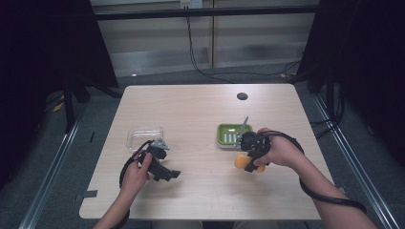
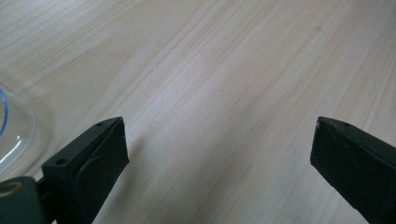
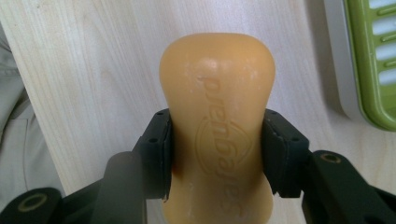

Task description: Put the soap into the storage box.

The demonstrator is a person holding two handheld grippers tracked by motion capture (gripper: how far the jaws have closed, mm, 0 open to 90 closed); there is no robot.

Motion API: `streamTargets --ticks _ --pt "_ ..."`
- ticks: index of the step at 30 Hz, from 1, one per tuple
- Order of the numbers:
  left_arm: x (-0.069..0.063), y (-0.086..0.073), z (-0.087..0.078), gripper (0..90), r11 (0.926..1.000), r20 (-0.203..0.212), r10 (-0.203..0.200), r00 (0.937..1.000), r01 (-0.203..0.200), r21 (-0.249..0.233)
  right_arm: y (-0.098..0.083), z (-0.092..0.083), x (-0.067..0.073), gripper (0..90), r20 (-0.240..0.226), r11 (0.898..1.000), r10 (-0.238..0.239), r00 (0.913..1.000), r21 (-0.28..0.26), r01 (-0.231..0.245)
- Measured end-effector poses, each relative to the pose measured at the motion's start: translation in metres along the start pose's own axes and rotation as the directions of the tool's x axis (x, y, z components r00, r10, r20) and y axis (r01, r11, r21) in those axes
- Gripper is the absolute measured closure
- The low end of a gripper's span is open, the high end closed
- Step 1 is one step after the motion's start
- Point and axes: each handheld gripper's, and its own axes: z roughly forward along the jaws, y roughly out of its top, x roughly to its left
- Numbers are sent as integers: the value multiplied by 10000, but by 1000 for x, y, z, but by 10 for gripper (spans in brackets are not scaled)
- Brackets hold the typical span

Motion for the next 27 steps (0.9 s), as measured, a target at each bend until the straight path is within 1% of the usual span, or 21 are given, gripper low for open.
streamTargets --ticks 1,2,3,4,6,9,10,12,14,15,19,20,21,22,27 --pt "0 0 0 38 10000 -2 -4 10000 4 -7 1 0 0 504 20 10000 62 10000 13 -62" --pt "-2 0 2 38 9989 -8 -366 9993 365 -302 1 0 0 504 20 10000 62 10000 13 -62" --pt "-2 0 2 38 9987 -18 -398 9992 397 -308 1 0 -1 504 31 9999 108 9999 -46 -108" --pt "-2 -1 2 38 9987 -24 -414 9991 413 -302 1 -1 -2 504 16 10000 31 10000 -17 -31" --pt "-2 0 2 38 9988 9 -400 9992 400 -291 3 -2 -4 504 -16 9998 170 9999 -122 -170" --pt "-2 -1 2 38 9987 16 -398 9992 398 -329 4 -2 -6 504 25 9998 127 9999 -174 -126" --pt "-2 -1 1 38 9991 -9 -312 9995 312 -292 5 -2 -6 504 10 9996 287 9996 -65 -287" --pt "-2 -1 1 38 9987 -40 -371 9993 369 -353 6 -2 -9 504 33 9999 102 9999 -135 -102" --pt "-1 -1 1 38 9989 -45 -354 9994 353 -316 6 -2 -9 504 29 9997 143 9999 -177 -142" --pt "-1 -1 1 38 9989 -41 -359 9993 357 -319 7 -2 -9 504 10 9995 296 9996 -130 -295" --pt "-2 -1 1 38 9989 -24 -343 9994 342 -314 8 -2 -11 504 42 9996 226 9997 -167 -225" --pt "-2 -1 1 38 9991 -33 -329 9995 328 -274 8 -2 -11 504 67 9992 330 9994 -208 -329" --pt "-2 0 1 39 9991 -19 -327 9995 326 -279 8 -2 -12 504 82 9994 254 9996 -225 -252" --pt "-2 0 1 38 9990 -51 -331 9994 330 -288 8 -2 -12 504 67 9993 333 9994 -191 -331" --pt "-1 -1 1 38 9989 -45 -341 9994 340 -317 9 -3 -15 504 125 9995 254 9996 -194 -252"
